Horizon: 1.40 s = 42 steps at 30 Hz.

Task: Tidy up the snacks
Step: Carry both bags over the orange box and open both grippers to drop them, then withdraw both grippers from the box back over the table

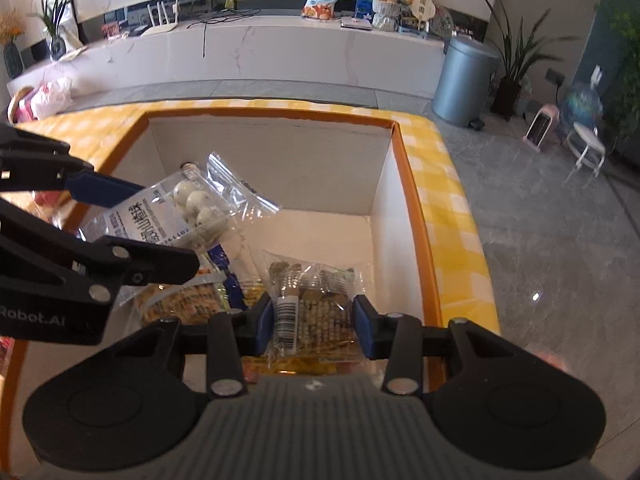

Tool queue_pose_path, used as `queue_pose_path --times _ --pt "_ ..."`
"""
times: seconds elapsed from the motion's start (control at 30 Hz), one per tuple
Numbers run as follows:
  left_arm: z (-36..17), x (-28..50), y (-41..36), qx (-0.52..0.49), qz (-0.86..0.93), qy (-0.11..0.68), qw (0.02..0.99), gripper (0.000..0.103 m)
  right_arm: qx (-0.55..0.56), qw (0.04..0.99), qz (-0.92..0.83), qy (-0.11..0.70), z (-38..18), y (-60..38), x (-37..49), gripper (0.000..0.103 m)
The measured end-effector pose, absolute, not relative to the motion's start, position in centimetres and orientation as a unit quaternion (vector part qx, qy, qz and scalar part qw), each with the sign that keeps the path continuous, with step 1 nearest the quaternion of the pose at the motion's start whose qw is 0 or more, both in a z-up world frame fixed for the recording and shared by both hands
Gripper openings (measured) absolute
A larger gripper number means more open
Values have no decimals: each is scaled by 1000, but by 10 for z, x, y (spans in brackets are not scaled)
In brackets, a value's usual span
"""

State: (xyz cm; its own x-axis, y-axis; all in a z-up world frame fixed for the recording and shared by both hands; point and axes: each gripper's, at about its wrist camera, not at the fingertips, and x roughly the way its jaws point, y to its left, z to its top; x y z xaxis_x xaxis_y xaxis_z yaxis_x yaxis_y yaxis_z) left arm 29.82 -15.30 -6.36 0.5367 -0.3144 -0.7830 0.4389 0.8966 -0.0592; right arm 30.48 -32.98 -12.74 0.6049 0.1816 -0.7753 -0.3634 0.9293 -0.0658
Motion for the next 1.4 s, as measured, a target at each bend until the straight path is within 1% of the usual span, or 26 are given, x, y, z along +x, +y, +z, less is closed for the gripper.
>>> queue_pose_path --times 0.07,0.13,0.27,0.33,0.4,0.5,0.57,0.67,0.8,0.97,1.4 --pt "-67 299 -152 70 -217 436 871 68 -127 887 155 416 -128 -326 305 45" --pt "-70 299 -151 64 -217 441 868 69 -140 885 154 416 -129 -321 302 43" --pt "-68 295 -150 66 -217 435 872 68 -148 885 153 414 -128 -320 303 43" --pt "-66 294 -148 60 -224 435 870 70 -146 885 152 416 -128 -322 303 44" --pt "-63 294 -148 58 -225 434 871 75 -147 884 150 417 -128 -321 302 45" --pt "-57 292 -147 55 -225 428 873 76 -153 883 151 416 -126 -318 299 46" --pt "-51 289 -147 49 -228 423 876 77 -159 884 152 413 -122 -316 295 55" --pt "-42 284 -146 46 -229 411 881 79 -175 884 150 407 -116 -312 288 62" --pt "-28 273 -141 40 -229 393 889 79 -195 887 137 395 -105 -306 273 62" --pt "-7 252 -130 29 -221 368 903 79 -191 902 126 365 -85 -301 246 62" --pt "28 183 -83 10 -173 322 931 79 -124 939 137 290 -43 -272 170 63"
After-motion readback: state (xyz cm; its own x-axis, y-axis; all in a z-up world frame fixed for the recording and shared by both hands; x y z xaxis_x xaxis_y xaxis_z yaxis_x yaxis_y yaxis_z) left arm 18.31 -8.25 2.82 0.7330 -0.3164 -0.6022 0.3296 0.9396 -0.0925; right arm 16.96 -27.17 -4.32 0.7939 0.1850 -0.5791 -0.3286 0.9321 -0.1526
